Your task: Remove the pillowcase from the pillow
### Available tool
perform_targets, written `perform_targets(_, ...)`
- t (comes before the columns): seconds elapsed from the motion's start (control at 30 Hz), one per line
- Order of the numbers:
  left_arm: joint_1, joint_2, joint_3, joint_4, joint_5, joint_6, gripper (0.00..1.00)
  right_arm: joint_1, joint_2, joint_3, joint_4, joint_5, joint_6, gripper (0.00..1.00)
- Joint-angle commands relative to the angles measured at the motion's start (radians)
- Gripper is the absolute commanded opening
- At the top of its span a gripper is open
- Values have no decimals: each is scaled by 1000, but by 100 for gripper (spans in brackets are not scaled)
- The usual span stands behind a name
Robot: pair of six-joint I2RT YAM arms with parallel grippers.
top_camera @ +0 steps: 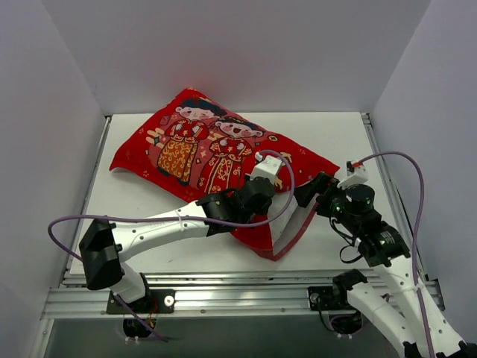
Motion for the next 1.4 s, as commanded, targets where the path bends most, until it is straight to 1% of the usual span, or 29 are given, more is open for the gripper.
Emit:
perform_targets(0.0,8,-21,96,-19,14,2,2,-5,-23,-53,-17,-60,51,100)
perform_targets(0.03,8,-18,104,-19,15,7,2,-5,-24,-91,0,-91,63,100)
perform_targets(0.07,8,-14,110,-24,15,12,2,-5,-24,-113,23,-155,77,100)
perform_targets(0.13,8,-9,122,-24,18,10,2,-3,-12,-180,110,-217,124,100)
perform_targets(0.17,8,-8,124,-24,18,7,2,-5,-3,-199,141,-272,138,100)
perform_targets(0.2,8,-6,124,-21,23,4,2,-3,17,-213,196,-290,149,100)
perform_targets(0.4,6,-1,115,-26,40,-25,2,0,141,-260,337,-340,154,100)
perform_targets(0.53,6,2,118,-33,43,-31,2,3,207,-303,431,-378,184,100)
perform_targets(0.67,6,2,119,-36,43,-31,2,6,230,-320,410,-357,183,100)
perform_targets(0.8,6,8,115,-38,43,-34,2,4,192,-320,295,-289,161,100)
perform_targets(0.87,6,12,110,-39,44,-36,2,4,186,-329,284,-280,149,100)
perform_targets(0.93,6,12,105,-39,49,-39,2,3,200,-368,340,-300,163,100)
perform_targets(0.97,6,12,102,-41,50,-41,2,3,230,-381,418,-347,170,100)
perform_targets(1.03,6,6,96,-42,53,-47,2,3,278,-406,492,-395,186,100)
perform_targets(1.07,6,5,93,-44,53,-48,2,3,336,-412,571,-445,187,100)
perform_targets(1.13,6,-4,81,-43,49,-53,2,6,396,-421,659,-494,199,100)
perform_targets(1.17,6,-6,78,-43,49,-54,2,7,448,-426,746,-516,206,100)
perform_targets(1.2,6,-8,73,-43,49,-59,2,14,471,-429,788,-550,212,94)
perform_targets(1.27,6,-8,65,-43,55,-65,2,21,514,-428,895,-568,232,85)
perform_targets(1.3,6,-8,64,-49,58,-67,2,32,520,-419,919,-565,238,68)
perform_targets(1.37,6,-9,56,-61,67,-79,2,41,508,-402,942,-544,232,49)
